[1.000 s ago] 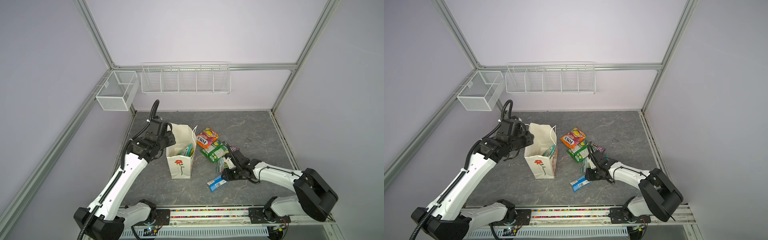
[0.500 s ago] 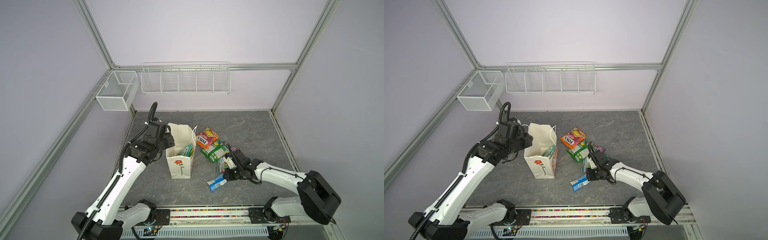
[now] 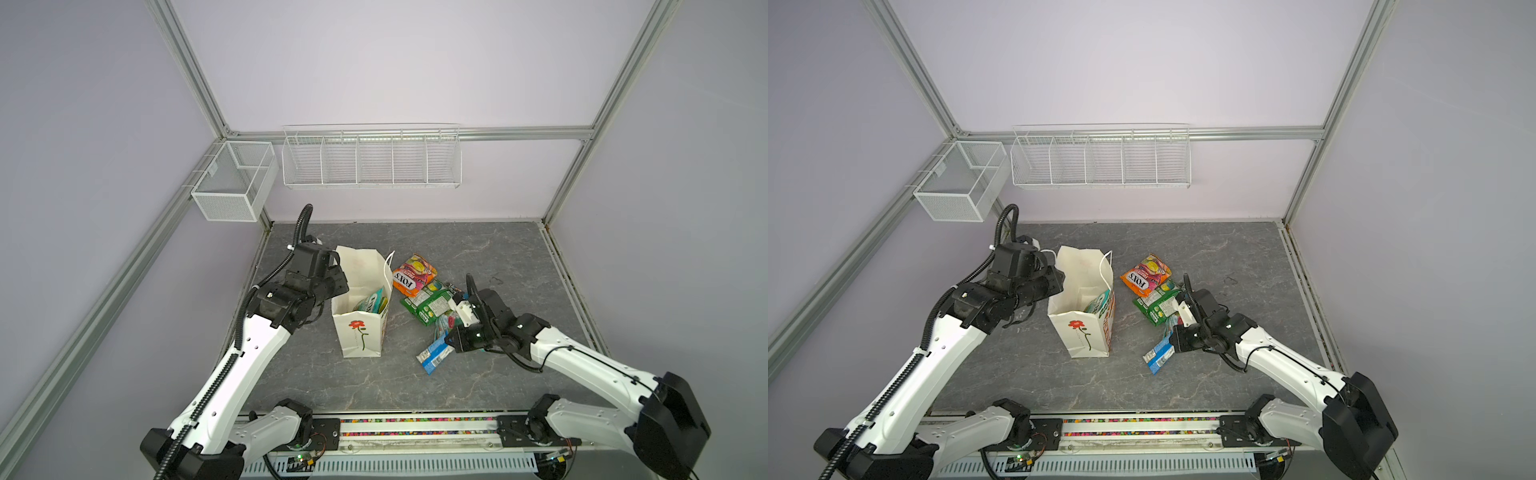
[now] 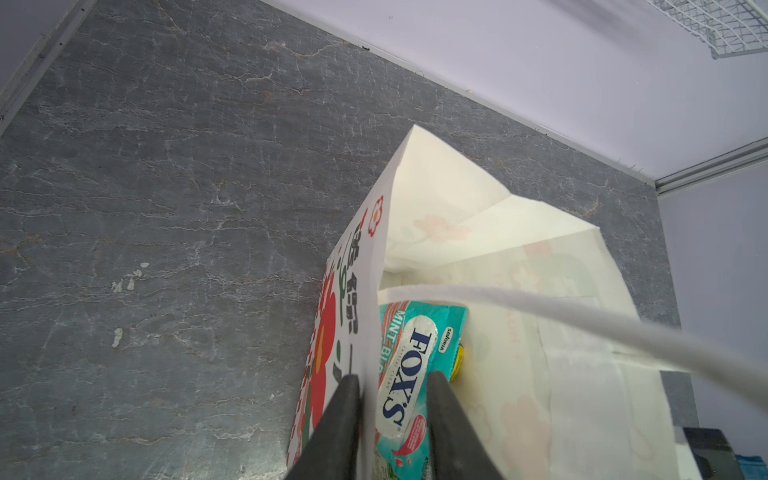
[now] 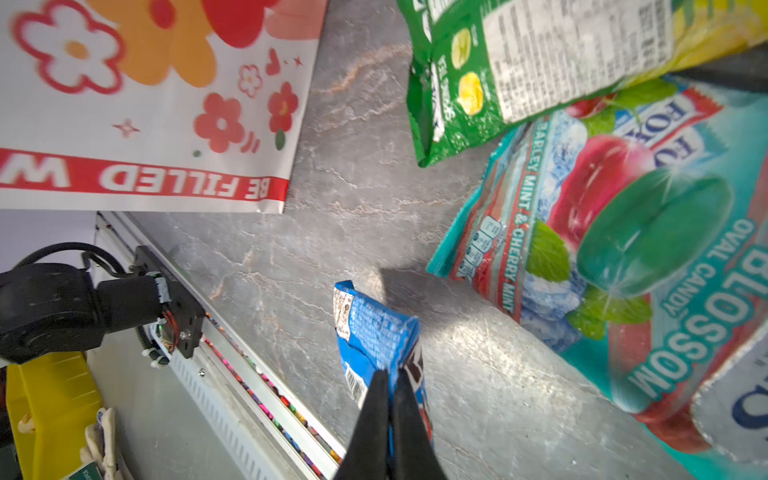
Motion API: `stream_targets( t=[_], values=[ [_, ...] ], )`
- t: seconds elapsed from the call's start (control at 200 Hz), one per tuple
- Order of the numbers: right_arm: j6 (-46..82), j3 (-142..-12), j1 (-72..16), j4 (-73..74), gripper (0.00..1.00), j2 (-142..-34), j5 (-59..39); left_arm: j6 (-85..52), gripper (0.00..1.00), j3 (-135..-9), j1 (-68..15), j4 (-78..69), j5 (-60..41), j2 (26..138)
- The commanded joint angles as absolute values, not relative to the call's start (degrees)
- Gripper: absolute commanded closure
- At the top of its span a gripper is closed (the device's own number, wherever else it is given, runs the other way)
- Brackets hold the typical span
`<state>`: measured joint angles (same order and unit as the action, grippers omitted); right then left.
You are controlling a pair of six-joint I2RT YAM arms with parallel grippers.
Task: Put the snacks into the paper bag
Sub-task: 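Lift the blue wrapper with the right gripper up toward the paper bag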
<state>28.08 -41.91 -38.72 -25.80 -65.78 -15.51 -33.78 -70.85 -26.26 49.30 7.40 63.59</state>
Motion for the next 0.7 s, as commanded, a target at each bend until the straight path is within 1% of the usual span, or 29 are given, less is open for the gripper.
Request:
stream_targets(
  t=[0.0,0.405,0.695],
  values=[
    [27.3,-44.8,-38.6,-27.3,0.93,-62.9,-17.5,-33.9,0.71,-70.9,-26.0,49.0,7.3,62.8],
    [25.4,-55.9,-38.6,-32.0,0.93,-62.1,-16.8,-34.3,0.72,-70.5,-26.0,48.9,7.3,62.0],
    [23.6,-64.9,-38.6,-37.8,0.93,-61.0,-14.7,-33.7,0.78,-70.5,-26.0,49.8,8.4,62.2]
  ],
)
